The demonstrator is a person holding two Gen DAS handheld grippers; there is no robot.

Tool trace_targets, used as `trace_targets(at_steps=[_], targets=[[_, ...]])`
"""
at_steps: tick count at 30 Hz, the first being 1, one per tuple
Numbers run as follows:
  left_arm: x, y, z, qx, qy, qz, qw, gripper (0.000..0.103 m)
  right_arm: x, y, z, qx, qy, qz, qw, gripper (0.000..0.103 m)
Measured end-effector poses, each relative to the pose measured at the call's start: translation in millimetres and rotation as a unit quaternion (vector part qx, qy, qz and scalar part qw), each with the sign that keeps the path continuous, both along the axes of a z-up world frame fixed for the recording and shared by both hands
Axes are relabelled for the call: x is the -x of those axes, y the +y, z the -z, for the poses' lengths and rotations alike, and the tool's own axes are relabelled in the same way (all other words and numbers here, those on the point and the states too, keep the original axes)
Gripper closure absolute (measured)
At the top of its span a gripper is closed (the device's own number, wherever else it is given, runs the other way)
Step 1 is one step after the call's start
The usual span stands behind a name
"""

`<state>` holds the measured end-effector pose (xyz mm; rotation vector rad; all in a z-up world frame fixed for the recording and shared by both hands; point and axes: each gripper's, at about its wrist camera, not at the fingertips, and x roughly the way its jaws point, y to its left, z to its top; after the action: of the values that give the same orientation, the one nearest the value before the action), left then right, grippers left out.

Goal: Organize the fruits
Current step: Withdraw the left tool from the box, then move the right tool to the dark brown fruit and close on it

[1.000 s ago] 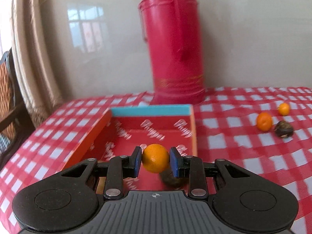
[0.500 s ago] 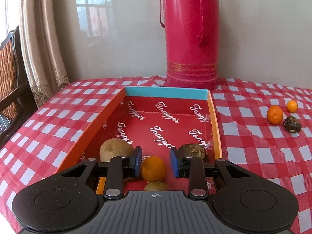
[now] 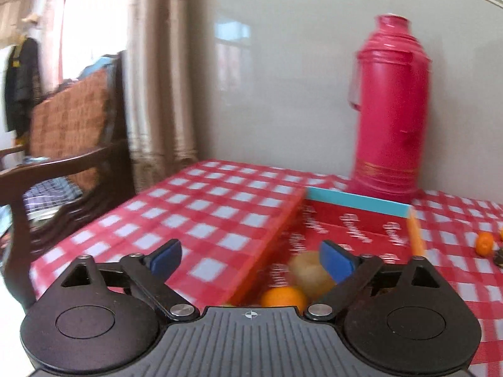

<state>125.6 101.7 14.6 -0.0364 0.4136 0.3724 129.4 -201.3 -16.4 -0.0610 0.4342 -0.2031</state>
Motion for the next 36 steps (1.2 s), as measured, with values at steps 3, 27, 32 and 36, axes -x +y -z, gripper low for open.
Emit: trace_targets(at_steps=[3, 27, 32, 36], targets=[[11.4, 13.2, 4.9, -0.013, -0.009, -0.032, 0.9994, 0.0, -5.1, 4.3, 1.4, 0.002, 0.007, -0.008, 1.0, 0.006], [34.0, 28.9, 25.3, -0.025, -0.037, -0.09, 0.9949, 0.0, -57.2, 13.2, -1.5, 0.028, 0.061, -0.077, 0.995, 0.013], [34.4, 38.5, 26.8, -0.002, -0.036, -0.109, 0.9934, 0.0, -83.8, -1.7, 2.9, 0.022, 0.092, -0.08, 0.992, 0.036], [33.5, 40.4, 28.2, 0.002, -0.034, -0.112, 0.9931, 0.0, -101.1, -21.3, 4.6, -0.005, 0.107, -0.07, 0.992, 0.038]])
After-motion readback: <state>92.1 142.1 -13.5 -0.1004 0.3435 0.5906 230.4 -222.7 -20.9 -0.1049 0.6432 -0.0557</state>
